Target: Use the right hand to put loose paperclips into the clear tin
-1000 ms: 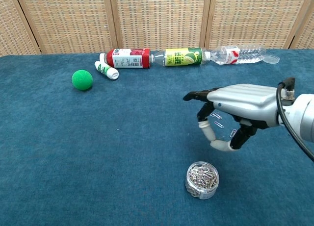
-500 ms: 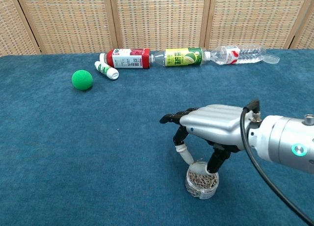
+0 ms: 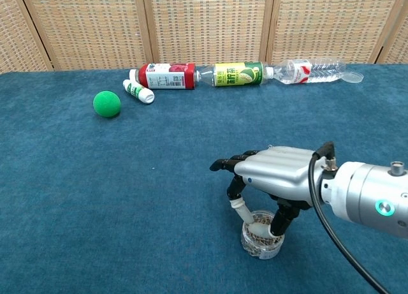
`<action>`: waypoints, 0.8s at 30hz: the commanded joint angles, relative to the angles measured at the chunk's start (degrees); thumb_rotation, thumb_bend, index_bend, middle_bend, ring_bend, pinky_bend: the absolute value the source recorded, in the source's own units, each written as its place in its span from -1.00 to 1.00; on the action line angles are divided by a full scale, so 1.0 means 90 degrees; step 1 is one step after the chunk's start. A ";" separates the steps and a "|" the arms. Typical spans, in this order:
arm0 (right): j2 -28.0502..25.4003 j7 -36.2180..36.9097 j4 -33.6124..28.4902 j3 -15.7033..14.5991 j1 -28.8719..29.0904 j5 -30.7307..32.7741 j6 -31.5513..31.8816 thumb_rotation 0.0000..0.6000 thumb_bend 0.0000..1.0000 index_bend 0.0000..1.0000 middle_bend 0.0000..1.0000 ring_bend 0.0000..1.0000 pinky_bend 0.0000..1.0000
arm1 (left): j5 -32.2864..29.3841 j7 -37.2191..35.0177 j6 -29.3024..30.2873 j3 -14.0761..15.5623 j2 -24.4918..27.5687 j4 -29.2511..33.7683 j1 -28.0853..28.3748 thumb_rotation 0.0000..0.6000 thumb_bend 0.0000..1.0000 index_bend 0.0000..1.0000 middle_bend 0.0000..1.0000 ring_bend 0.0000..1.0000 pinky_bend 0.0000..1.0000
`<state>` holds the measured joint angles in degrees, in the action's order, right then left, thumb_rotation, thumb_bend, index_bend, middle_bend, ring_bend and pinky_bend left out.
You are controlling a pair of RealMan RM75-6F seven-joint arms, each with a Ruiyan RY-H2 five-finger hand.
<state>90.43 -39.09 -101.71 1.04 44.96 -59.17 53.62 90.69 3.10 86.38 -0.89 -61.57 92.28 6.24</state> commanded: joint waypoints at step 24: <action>-0.0334 0.0285 -0.0250 0.0082 0.0043 -0.0019 0.0194 1.00 -0.30 -0.06 -1.00 -1.00 -1.00 | -0.0002 -0.0034 -0.0003 -0.0003 0.0016 0.0003 0.0004 1.00 -1.00 -1.00 -1.00 -1.00 -1.00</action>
<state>87.76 -36.96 -103.82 1.34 45.45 -59.14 54.95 90.67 2.79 86.35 -0.92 -61.42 92.31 6.28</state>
